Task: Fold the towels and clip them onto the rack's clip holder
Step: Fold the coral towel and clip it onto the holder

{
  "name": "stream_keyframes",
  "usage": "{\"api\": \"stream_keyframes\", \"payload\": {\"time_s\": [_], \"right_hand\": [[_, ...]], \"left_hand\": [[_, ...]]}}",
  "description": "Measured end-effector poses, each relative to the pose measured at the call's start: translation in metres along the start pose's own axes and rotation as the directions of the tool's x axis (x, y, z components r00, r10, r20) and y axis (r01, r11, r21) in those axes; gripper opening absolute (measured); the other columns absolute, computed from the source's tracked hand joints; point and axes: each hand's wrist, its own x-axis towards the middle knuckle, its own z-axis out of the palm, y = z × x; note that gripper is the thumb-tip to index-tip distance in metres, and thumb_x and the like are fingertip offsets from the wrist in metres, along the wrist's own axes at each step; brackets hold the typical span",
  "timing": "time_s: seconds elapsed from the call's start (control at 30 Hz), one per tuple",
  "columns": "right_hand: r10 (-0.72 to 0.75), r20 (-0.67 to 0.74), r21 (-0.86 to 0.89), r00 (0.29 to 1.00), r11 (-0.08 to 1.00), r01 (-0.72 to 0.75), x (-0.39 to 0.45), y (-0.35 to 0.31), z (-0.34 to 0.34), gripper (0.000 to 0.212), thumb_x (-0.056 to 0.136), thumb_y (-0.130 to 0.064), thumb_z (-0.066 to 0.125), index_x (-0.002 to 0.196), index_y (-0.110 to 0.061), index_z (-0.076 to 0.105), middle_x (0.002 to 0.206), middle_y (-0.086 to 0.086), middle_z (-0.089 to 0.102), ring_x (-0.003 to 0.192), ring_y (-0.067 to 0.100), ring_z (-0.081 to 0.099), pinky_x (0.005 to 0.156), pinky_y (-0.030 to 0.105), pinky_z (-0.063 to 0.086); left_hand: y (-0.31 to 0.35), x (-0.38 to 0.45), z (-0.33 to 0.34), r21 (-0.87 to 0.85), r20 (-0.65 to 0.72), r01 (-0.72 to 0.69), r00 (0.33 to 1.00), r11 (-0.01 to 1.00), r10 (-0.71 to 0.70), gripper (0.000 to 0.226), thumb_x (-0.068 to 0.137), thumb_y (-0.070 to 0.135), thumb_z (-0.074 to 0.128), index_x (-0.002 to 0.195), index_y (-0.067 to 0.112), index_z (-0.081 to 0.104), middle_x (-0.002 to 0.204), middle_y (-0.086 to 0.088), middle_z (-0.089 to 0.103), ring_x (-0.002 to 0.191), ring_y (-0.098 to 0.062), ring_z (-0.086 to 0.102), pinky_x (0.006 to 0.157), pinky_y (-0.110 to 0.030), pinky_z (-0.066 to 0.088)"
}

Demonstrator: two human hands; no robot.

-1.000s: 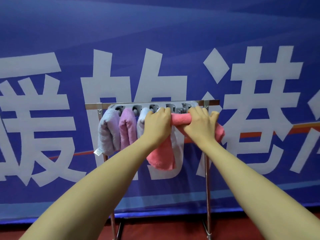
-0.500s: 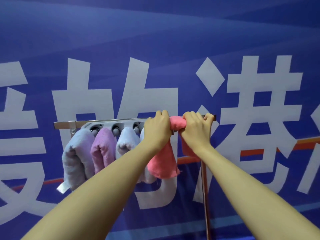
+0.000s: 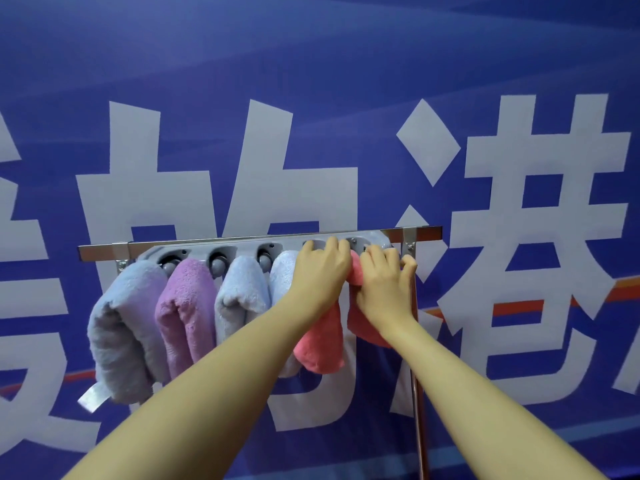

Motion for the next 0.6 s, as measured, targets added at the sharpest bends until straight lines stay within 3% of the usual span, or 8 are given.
{"api": "stream_keyframes", "payload": {"time_s": [0.13, 0.27, 0.33, 0.43, 0.5, 0.6], "right_hand": [[0.068, 0.077, 0.189, 0.995, 0.979, -0.081, -0.009, -0.007, 0.002, 0.039, 0.059, -0.014, 0.076, 0.093, -0.01, 0.058, 0.093, 0.004, 0.058, 0.083, 0.026, 0.054, 0.079, 0.033, 0.026], [0.059, 0.223, 0.426, 0.973, 0.892, -0.151, -0.011, -0.01, -0.004, 0.051, 0.079, -0.017, 0.054, 0.129, -0.012, 0.05, 0.125, 0.003, 0.057, 0.111, 0.023, 0.051, 0.091, 0.035, 0.031], [0.051, 0.26, 0.479, 0.964, 0.861, -0.175, -0.009, -0.009, -0.008, 0.053, 0.08, -0.014, 0.043, 0.132, -0.013, 0.05, 0.125, 0.003, 0.059, 0.113, 0.022, 0.053, 0.094, 0.034, 0.034], [0.085, 0.333, 0.516, 0.939, 0.817, -0.257, -0.011, -0.009, -0.017, 0.051, 0.085, -0.004, 0.045, 0.136, -0.009, 0.047, 0.124, 0.008, 0.06, 0.115, 0.024, 0.052, 0.098, 0.033, 0.033], [0.097, 0.394, 0.477, 0.914, 0.828, -0.294, -0.015, -0.01, -0.024, 0.047, 0.088, -0.004, 0.046, 0.135, -0.01, 0.047, 0.111, 0.008, 0.064, 0.105, 0.024, 0.052, 0.096, 0.031, 0.03], [0.118, 0.42, 0.417, 0.9, 0.855, -0.306, -0.026, -0.011, -0.029, 0.036, 0.092, -0.015, 0.044, 0.127, -0.016, 0.05, 0.091, 0.004, 0.063, 0.088, 0.02, 0.048, 0.095, 0.032, 0.027]], "left_hand": [[-0.004, -0.007, 0.007, -0.082, 0.057, -0.004, 0.998, 0.997, 0.009, 0.035, 0.032, 0.007, 0.071, 0.059, 0.014, 0.05, 0.051, -0.001, 0.051, 0.043, -0.023, 0.048, 0.055, -0.028, 0.028], [-0.009, -0.016, 0.007, -0.119, 0.051, 0.0, 0.999, 0.993, 0.006, 0.02, 0.043, 0.014, 0.062, 0.059, 0.012, 0.05, 0.049, -0.002, 0.053, 0.047, -0.025, 0.049, 0.062, -0.031, 0.02], [-0.014, -0.022, 0.009, -0.159, 0.051, 0.006, 0.999, 0.987, 0.002, 0.019, 0.051, 0.02, 0.056, 0.067, 0.01, 0.055, 0.055, -0.003, 0.059, 0.053, -0.026, 0.053, 0.064, -0.032, 0.02], [-0.022, -0.031, 0.006, -0.198, 0.153, -0.014, 0.987, 0.98, 0.045, 0.038, 0.072, 0.029, 0.048, 0.1, 0.006, 0.056, 0.081, -0.005, 0.065, 0.08, -0.028, 0.056, 0.079, -0.033, 0.021], [-0.026, -0.034, 0.0, -0.227, 0.222, -0.035, 0.971, 0.973, 0.087, 0.047, 0.079, 0.033, 0.047, 0.118, 0.008, 0.048, 0.093, -0.006, 0.062, 0.092, -0.026, 0.053, 0.089, -0.033, 0.02], [-0.033, -0.035, -0.006, -0.269, 0.309, -0.062, 0.94, 0.961, 0.147, 0.061, 0.073, 0.039, 0.035, 0.127, 0.012, 0.039, 0.101, -0.004, 0.06, 0.106, -0.022, 0.048, 0.096, -0.035, 0.018]]}}
